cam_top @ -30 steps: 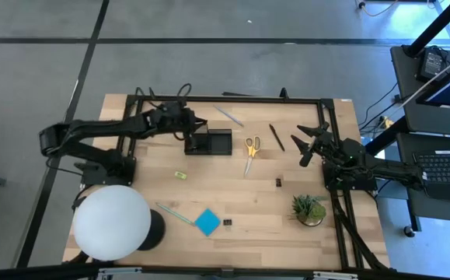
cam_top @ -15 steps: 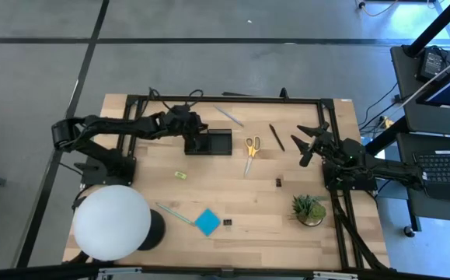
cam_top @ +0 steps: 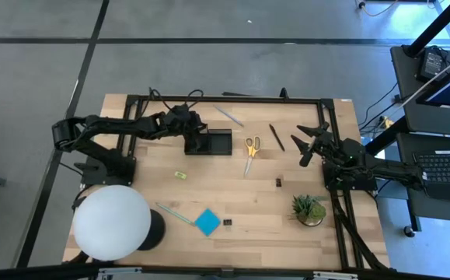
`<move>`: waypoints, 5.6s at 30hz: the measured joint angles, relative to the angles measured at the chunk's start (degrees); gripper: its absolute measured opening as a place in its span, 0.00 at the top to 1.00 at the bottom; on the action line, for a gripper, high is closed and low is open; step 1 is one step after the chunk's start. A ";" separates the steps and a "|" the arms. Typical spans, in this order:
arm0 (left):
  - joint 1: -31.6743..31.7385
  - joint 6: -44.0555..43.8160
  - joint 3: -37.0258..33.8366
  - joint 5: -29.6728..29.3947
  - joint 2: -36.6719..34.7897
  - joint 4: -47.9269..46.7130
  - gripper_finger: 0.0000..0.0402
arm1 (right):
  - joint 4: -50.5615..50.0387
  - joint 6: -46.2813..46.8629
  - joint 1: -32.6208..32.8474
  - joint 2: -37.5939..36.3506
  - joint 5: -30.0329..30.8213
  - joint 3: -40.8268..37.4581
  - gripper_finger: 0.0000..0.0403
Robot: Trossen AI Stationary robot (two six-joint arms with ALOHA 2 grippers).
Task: Pick and place office supplies into organizer
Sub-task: Put the left black pen into the black desk organizer, then put the green eraser into the black desk organizer
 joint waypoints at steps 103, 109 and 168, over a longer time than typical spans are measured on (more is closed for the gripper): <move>-23.76 -2.95 0.00 6.85 7.43 -35.10 0.75 | -0.02 -1.25 -0.01 0.01 -0.02 -0.01 0.42; -23.76 -2.96 0.12 7.02 7.45 -35.15 0.76 | 0.00 -1.25 0.00 0.00 -0.02 0.00 0.42; -13.38 5.05 12.50 -11.68 11.67 -31.12 0.76 | -0.02 -1.50 0.00 -0.01 0.00 0.00 0.42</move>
